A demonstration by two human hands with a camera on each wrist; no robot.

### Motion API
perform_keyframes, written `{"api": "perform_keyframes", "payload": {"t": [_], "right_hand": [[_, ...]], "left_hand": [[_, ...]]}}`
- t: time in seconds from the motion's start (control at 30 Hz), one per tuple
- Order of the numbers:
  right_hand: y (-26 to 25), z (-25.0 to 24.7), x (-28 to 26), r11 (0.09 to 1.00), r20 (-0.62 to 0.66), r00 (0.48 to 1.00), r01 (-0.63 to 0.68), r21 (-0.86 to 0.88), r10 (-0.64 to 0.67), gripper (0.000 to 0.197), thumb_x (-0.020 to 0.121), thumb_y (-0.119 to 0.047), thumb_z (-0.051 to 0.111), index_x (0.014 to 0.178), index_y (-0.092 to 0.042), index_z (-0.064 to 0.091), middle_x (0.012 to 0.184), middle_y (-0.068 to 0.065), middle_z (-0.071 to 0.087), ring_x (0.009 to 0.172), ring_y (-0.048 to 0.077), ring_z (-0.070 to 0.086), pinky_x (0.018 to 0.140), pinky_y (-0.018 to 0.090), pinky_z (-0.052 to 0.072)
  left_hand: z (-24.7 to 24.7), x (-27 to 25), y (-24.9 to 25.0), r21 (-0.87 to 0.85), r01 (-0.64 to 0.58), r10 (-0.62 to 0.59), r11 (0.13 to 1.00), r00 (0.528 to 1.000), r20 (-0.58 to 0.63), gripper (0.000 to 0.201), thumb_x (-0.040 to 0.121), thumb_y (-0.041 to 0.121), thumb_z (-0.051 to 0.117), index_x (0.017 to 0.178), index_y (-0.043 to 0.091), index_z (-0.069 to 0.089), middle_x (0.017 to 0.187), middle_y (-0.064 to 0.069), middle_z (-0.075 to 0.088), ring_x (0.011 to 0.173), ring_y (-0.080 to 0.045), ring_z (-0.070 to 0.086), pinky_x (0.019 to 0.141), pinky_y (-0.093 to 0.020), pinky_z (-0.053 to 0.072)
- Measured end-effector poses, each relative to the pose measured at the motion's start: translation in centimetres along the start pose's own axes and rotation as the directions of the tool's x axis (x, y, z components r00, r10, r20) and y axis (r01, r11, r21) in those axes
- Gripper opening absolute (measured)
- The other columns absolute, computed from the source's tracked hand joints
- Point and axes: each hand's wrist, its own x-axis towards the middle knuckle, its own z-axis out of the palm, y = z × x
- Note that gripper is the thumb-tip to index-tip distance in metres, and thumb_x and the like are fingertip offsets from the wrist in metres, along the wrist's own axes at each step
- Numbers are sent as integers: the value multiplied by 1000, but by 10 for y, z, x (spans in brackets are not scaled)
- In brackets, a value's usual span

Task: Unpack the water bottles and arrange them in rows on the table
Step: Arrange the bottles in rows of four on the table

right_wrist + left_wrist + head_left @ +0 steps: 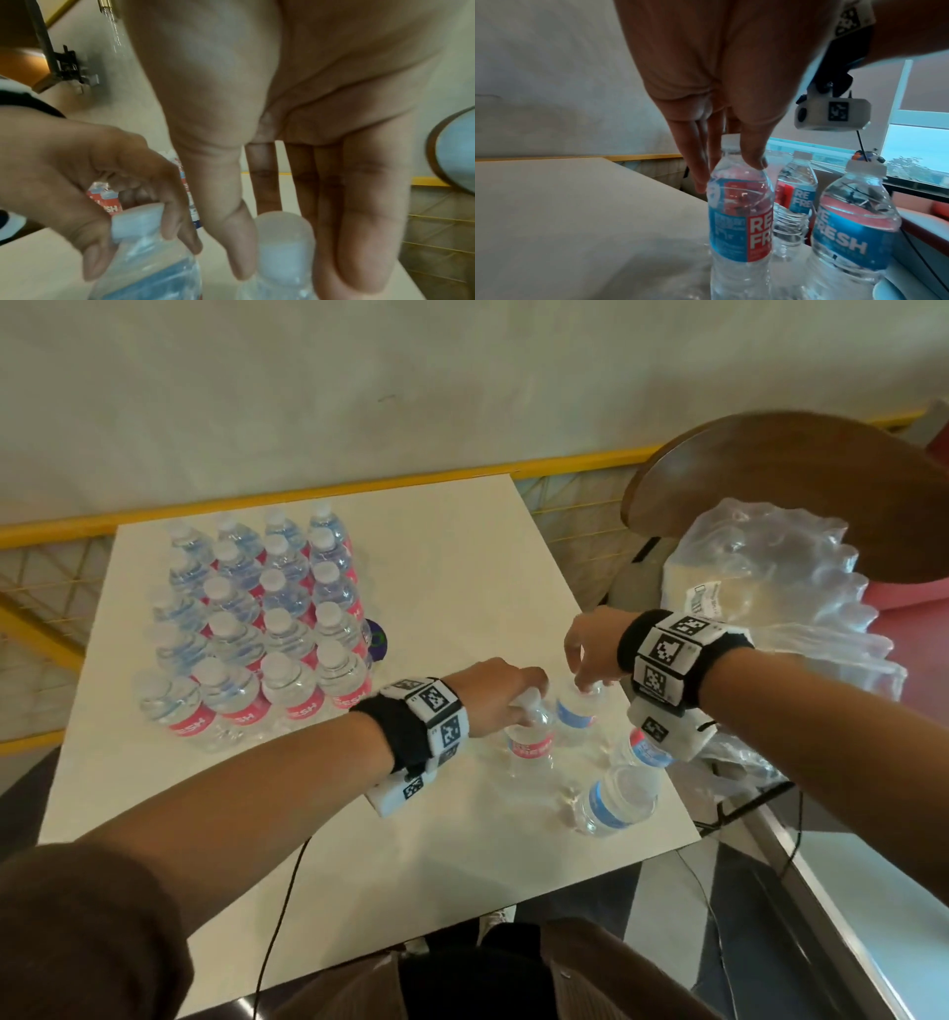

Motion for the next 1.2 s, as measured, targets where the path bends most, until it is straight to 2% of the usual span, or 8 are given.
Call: {"api": "perform_keyframes", "payload": {"t": [0.2, 0.4, 0.57, 0.67, 0.77, 0.87, 1.03, 1.2], "right_hand": [[-59, -13, 5, 990, 6, 990, 141, 27, -141, 23, 76, -19, 71, 96, -9, 72, 86, 7, 74, 65, 16, 66, 75, 29, 60], [-131, -19, 9, 964, -2, 964, 266, 4, -266, 26, 81, -24, 67, 98, -4, 71, 84, 7, 75, 71, 18, 68, 77, 30, 59], [-170, -16, 9, 939, -52, 938, 342, -32, -344, 33, 86, -31, 61, 103, -3, 67, 77, 6, 69, 71, 20, 63, 65, 24, 52], [-176, -15, 6, 922, -37, 928, 362, -139, -370, 41, 88, -36, 60, 115, -5, 61, 102, 8, 66, 95, 24, 63, 79, 29, 50], [-175, -14, 3, 907, -8, 923, 376, -190, -384, 44, 87, -28, 65, 125, -9, 55, 126, 7, 57, 115, 25, 55, 89, 28, 46], [-177, -13, 2, 908, -47, 919, 377, -183, -391, 39, 85, -22, 66, 121, -9, 58, 123, 8, 59, 111, 24, 57, 87, 28, 48], [-197, -5, -6, 908, -90, 905, 409, -91, -416, 35, 83, -24, 66, 112, -3, 63, 109, 13, 66, 94, 25, 67, 71, 28, 52], [-236, 5, -5, 871, -145, 861, 491, -8, -487, 38, 83, -28, 65, 110, -3, 60, 108, 12, 62, 96, 27, 63, 81, 33, 54]], "left_hand": [[-14, -63, -65, 8, 162, -161, 987, 986, -44, 27, 90, 32, 58, 113, 22, 50, 85, -4, 59, 81, -24, 58, 73, -34, 47], [-21, -127, -100, 27, 223, -223, 975, 975, 16, 24, 87, 12, 57, 110, 19, 56, 97, -8, 64, 81, -22, 56, 72, -31, 45], [-19, -158, -110, 11, 264, -264, 964, 964, 26, 35, 87, 12, 57, 120, 23, 55, 113, -5, 63, 91, -20, 56, 81, -28, 44], [-14, -164, -110, 7, 280, -280, 960, 960, -24, 39, 85, 17, 60, 124, 25, 56, 122, -2, 61, 106, -22, 57, 91, -33, 45], [-7, -166, -113, -19, 301, -301, 954, 950, -80, 33, 86, 21, 61, 119, 25, 58, 111, -6, 64, 100, -24, 59, 83, -31, 45], [-2, -172, -115, -40, 326, -329, 944, 941, -85, 30, 87, 24, 60, 117, 27, 58, 103, -8, 63, 93, -26, 60, 81, -34, 47], [1, -198, -127, -45, 368, -370, 929, 924, -95, 29, 87, 25, 62, 116, 25, 59, 108, -5, 64, 89, -21, 58, 81, -31, 46], [-1, -230, -148, -75, 456, -462, 887, 876, -140, 28, 86, 23, 63, 114, 24, 60, 109, -5, 64, 85, -15, 50, 80, -29, 44]]}}
